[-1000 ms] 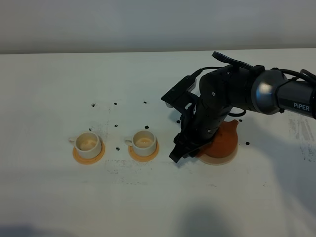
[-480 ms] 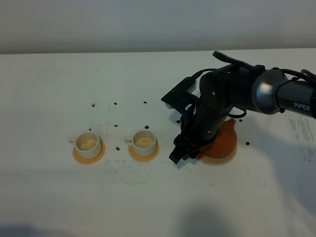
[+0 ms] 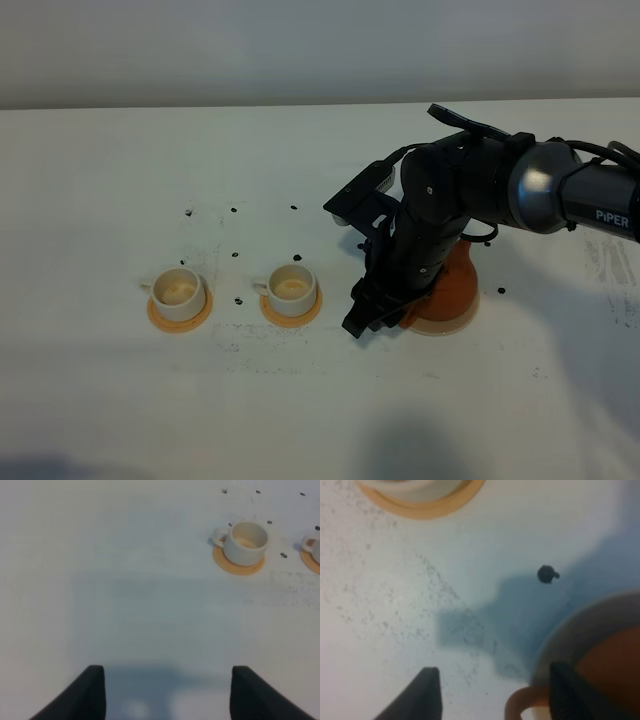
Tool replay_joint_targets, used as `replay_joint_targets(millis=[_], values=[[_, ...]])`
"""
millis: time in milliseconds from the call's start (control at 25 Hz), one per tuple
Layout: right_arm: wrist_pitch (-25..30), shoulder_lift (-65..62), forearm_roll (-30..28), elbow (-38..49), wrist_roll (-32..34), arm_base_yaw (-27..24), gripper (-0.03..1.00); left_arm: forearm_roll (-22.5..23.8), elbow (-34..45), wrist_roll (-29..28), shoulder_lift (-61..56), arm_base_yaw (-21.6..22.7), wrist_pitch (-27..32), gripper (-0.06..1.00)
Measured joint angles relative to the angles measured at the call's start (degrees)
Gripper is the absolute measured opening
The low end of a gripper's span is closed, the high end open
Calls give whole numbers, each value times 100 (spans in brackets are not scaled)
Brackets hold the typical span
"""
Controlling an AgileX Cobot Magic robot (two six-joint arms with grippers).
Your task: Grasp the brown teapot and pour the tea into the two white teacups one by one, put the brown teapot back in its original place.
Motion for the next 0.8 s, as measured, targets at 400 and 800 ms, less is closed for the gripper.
replay_joint_targets(millis=[400, 800], values=[[-212, -380, 9, 491, 0, 1, 50, 0, 0, 0, 0, 0, 0, 54], [-389, -680, 14, 1022, 27, 1, 50, 0, 0, 0, 0, 0, 0, 54]])
